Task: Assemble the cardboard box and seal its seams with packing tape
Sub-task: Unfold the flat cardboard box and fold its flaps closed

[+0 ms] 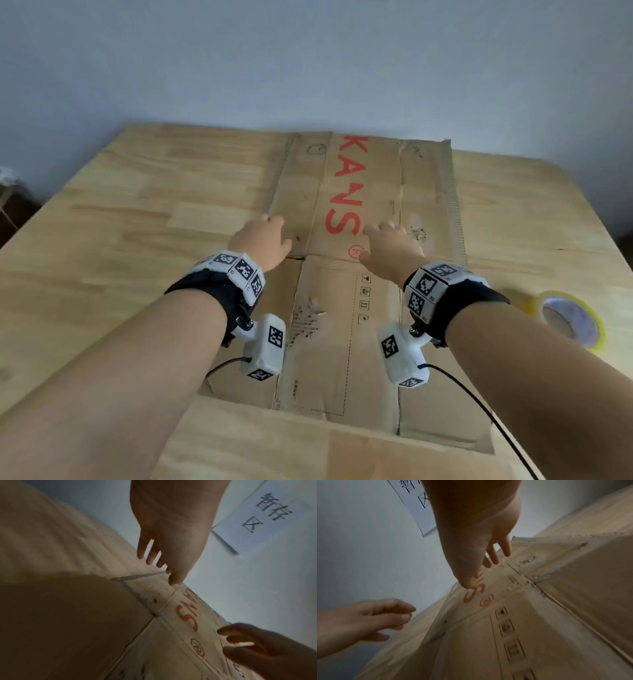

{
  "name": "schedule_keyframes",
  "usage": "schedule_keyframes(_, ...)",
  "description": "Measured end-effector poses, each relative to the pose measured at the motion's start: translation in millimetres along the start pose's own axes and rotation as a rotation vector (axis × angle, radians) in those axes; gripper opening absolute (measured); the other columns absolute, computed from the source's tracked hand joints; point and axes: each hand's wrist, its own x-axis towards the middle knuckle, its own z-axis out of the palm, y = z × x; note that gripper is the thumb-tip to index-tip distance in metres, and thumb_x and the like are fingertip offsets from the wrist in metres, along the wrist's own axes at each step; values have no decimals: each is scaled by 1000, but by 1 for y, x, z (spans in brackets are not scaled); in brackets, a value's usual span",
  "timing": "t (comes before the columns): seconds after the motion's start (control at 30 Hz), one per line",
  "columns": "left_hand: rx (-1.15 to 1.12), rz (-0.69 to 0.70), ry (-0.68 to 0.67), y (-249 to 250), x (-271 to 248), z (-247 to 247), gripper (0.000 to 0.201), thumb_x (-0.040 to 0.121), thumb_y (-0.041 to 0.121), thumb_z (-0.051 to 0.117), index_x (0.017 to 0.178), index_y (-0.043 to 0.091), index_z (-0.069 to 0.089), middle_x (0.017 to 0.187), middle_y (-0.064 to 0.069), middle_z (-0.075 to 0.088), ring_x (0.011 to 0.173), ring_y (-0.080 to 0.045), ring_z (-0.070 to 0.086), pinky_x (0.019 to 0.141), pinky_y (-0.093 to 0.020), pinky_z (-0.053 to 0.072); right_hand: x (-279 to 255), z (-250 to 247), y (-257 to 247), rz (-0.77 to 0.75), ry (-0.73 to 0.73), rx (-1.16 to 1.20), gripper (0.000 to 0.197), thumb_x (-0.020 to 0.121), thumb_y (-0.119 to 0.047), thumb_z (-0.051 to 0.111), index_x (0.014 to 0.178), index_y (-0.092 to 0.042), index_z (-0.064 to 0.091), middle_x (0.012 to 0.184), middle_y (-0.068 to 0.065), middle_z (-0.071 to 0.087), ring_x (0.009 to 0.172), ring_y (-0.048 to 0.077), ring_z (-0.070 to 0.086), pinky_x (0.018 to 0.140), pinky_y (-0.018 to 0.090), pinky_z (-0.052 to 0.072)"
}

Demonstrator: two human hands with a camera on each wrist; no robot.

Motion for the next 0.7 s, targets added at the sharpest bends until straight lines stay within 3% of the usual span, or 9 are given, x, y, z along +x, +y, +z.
schedule_keyframes(0.23,-136,-258,-203,-39,-26,40,70,93,47,49,145,5,27,145,-18,37,127,-33,43,102,-40,40,-3,35,-22,85,-178,1,50,94,-34,44,140,-17,35,136,11,37,123,32,39,95,45,44)
schedule_keyframes(0.43,-461,-362,-178,-61,-30,38,62,95,37,52,142,1,35,144,-15,42,129,-30,43,102,-34,35,5,45,-33,144,-228,60,61,94,-49,39,145,-17,29,145,12,30,132,36,32,102,53,39)
schedule_keyframes(0.57,-609,-360,-190,-67,-27,26,68,97,38,48,147,1,22,153,-14,28,138,-29,31,110,-38,28,11,44,-42,143,-247,104,70,92,-56,38,149,-18,22,154,10,21,138,38,27,107,54,35)
schedule_keyframes(0.63,-696,-328,-112,-66,-28,16,63,99,34,45,148,3,20,154,-12,25,140,-27,28,110,-37,27,12,36,-52,130,-236,120,71,92,-56,39,150,-19,22,152,12,25,135,38,31,106,52,36)
schedule_keyframes(0.7,-746,-270,-6,-65,-27,1,53,99,30,45,144,6,30,146,-9,38,134,-26,35,104,-36,32,14,23,-65,101,-198,122,69,92,-55,41,149,-19,25,148,14,32,132,38,35,105,50,38)
